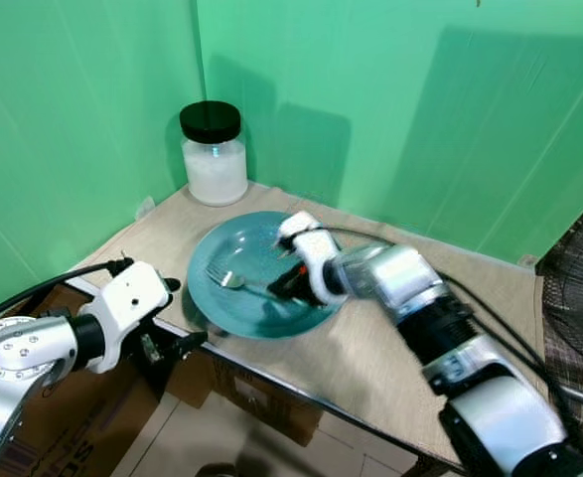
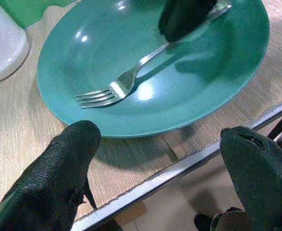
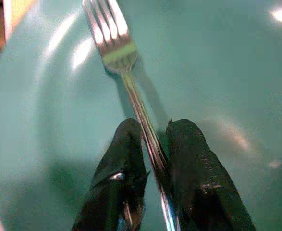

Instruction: Setting the table

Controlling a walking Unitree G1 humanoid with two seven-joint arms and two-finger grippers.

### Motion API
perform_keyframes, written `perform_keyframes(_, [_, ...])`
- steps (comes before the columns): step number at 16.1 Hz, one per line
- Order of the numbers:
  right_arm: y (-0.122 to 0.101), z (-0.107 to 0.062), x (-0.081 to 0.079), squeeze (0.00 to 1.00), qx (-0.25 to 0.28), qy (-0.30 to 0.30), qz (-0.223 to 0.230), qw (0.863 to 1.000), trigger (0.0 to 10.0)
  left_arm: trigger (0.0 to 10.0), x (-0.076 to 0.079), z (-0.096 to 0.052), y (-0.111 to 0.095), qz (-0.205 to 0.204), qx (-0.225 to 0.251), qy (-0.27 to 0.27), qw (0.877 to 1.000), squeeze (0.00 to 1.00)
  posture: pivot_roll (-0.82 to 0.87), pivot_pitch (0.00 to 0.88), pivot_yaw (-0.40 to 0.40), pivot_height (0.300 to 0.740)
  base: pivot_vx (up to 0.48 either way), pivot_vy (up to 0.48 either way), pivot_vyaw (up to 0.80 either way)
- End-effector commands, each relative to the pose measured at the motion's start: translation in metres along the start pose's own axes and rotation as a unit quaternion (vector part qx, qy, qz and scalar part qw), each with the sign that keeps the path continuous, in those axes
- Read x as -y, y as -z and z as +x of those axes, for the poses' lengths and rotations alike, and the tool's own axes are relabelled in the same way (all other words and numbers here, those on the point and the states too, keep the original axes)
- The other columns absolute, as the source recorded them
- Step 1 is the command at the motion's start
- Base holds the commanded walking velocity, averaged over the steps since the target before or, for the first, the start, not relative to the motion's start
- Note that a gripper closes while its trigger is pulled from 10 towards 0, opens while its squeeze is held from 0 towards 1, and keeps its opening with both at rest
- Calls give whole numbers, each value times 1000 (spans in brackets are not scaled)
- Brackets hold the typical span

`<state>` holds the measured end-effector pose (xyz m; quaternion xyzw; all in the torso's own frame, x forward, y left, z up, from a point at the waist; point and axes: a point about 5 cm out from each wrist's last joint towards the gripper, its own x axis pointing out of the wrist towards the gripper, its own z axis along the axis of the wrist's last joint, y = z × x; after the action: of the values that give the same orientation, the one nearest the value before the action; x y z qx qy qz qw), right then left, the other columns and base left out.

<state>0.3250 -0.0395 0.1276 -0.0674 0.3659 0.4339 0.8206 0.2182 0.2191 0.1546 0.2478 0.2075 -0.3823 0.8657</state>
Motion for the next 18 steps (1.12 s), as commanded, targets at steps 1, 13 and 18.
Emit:
perform_keyframes(1, [-1, -8, 1, 0, 11, -10, 8, 1000, 0, 10000, 2, 3, -1, 7, 1, 3, 1000, 0, 199, 0, -36, 740, 0, 0, 0])
perform_keyframes(13, [1, 9, -20, 1000, 42, -35, -76, 996, 10000, 10000, 2, 6, -3, 7, 4, 3, 1000, 0, 203, 0, -37, 740, 0, 0, 0])
perform_keyframes(18, [7, 19, -8, 918, 45, 14, -111, 993, 10000, 10000, 1, 7, -3, 8, 3, 3, 1000, 0, 198, 0, -33, 740, 0, 0, 0])
